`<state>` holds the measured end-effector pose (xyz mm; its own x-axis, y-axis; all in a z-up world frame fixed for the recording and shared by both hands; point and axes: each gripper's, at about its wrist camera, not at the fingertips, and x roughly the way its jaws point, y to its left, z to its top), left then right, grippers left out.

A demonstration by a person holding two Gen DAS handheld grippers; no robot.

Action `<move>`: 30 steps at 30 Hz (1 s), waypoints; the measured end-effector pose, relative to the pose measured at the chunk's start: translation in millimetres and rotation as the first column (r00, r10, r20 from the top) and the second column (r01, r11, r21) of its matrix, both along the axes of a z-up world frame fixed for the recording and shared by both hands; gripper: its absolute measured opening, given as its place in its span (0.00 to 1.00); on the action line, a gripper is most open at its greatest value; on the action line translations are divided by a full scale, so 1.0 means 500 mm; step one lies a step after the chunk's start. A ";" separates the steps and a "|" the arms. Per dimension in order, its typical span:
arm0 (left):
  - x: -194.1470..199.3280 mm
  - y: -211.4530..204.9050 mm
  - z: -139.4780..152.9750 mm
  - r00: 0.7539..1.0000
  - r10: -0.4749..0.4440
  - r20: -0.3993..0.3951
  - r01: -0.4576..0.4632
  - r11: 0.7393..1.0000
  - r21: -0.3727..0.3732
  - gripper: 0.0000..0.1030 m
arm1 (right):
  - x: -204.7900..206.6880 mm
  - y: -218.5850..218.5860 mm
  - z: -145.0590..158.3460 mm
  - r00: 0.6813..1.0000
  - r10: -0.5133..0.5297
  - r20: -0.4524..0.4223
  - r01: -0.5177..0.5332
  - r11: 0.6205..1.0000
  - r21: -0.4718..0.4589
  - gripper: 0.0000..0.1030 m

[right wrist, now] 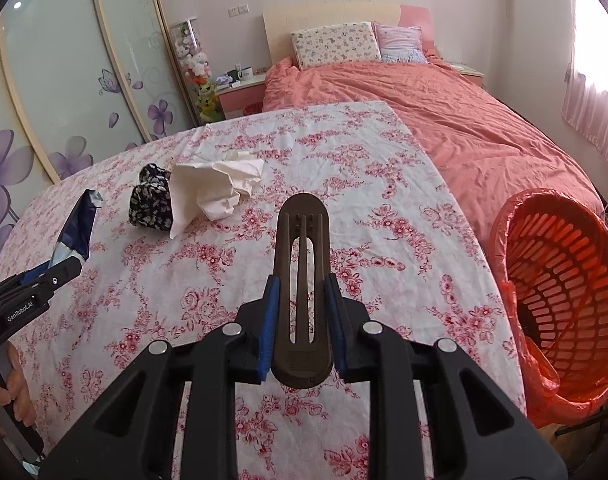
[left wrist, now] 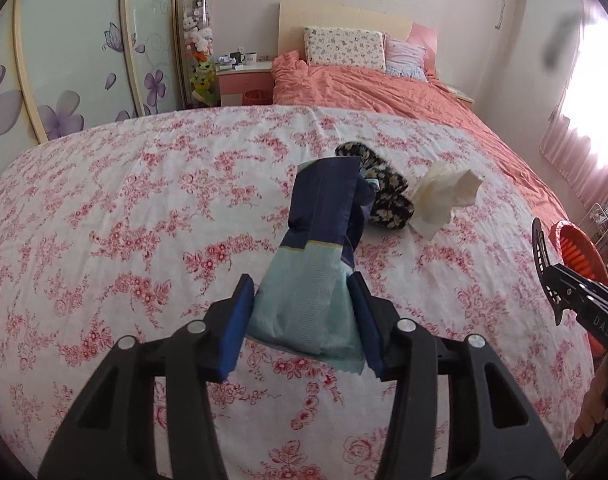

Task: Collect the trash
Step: 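Close the left gripper on the dark blue and mint sock while the right gripper holds the hair clip, then carry the sock and hair clip over the orange basket and open both grippers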

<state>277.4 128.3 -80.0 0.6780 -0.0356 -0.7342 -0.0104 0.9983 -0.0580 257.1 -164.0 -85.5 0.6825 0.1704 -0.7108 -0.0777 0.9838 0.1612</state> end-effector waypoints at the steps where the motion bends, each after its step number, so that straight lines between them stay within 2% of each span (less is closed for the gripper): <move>1: -0.003 -0.003 0.007 1.000 -0.001 0.007 0.001 1.000 0.002 0.47 | -0.005 -0.001 0.006 1.000 0.001 0.007 -0.001 1.000 0.004 0.23; 6: -0.017 -0.028 0.050 0.999 -0.022 0.045 0.022 1.000 0.012 0.47 | -0.029 -0.015 0.052 0.998 0.000 0.064 -0.001 1.000 0.011 0.23; 16: -0.043 -0.135 0.125 0.986 -0.109 0.123 0.105 0.994 0.038 0.47 | -0.080 -0.091 0.125 0.986 -0.062 0.154 0.059 0.998 0.024 0.23; 23: -0.050 -0.239 0.155 0.968 -0.201 0.152 0.194 0.979 0.054 0.47 | -0.112 -0.170 0.143 0.973 -0.139 0.186 0.134 0.990 0.037 0.23; 30: -0.053 -0.368 0.165 0.938 -0.307 0.162 0.307 0.951 0.024 0.47 | -0.139 -0.268 0.145 0.952 -0.230 0.202 0.222 0.973 0.061 0.23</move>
